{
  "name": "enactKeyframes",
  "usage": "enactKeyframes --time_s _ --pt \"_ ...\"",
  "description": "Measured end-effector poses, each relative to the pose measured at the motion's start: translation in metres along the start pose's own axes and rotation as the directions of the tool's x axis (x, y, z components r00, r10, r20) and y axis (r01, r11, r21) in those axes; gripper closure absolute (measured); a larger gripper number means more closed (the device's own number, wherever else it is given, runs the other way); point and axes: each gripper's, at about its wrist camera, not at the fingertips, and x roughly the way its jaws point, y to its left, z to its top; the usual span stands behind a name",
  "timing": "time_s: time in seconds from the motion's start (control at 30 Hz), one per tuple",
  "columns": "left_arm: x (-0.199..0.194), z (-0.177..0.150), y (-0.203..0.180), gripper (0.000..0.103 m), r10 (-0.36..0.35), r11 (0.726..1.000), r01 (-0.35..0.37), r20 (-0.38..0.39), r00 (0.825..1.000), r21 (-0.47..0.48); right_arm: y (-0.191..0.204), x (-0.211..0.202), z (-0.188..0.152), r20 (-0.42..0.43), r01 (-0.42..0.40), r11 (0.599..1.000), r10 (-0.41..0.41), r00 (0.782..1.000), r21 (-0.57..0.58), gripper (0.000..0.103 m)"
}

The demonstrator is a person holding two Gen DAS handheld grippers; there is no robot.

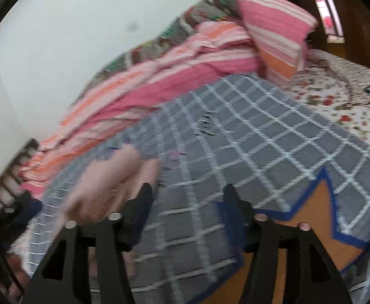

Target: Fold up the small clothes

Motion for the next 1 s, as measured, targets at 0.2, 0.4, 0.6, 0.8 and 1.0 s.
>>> enactKeyframes --time_s 0.2,0.4,0.6,0.8,1.0 --pt "0.027 0.000 0.065 0.034 0.182 0.983 -0.182 -0.033 0.983 -0.021 0.029 0.001 0.004 -0.013 -0.176 0.982 0.177 0.984 0.061 0.041" --pt "0.058 0.006 0.076 0.034 0.205 0.979 -0.205 -0.025 0.978 0.022 0.083 0.030 -0.006 -0.108 -0.167 0.985 0.163 0.981 -0.029 0.041" --pt "0.055 -0.002 0.101 0.034 0.187 0.982 -0.187 -0.017 0.982 0.025 0.114 0.057 -0.030 -0.091 -0.057 0.984 0.043 0.995 -0.168 0.087" --pt "0.046 0.006 0.124 0.034 0.099 0.990 -0.100 -0.013 0.995 -0.098 0.103 0.026 -0.031 0.030 -0.080 0.983 0.086 0.996 -0.164 0.090" --pt "0.046 0.008 0.130 0.034 0.073 0.988 -0.076 -0.029 0.997 -0.134 0.083 0.040 -0.041 -0.061 -0.010 0.994 0.003 0.998 -0.112 0.074"
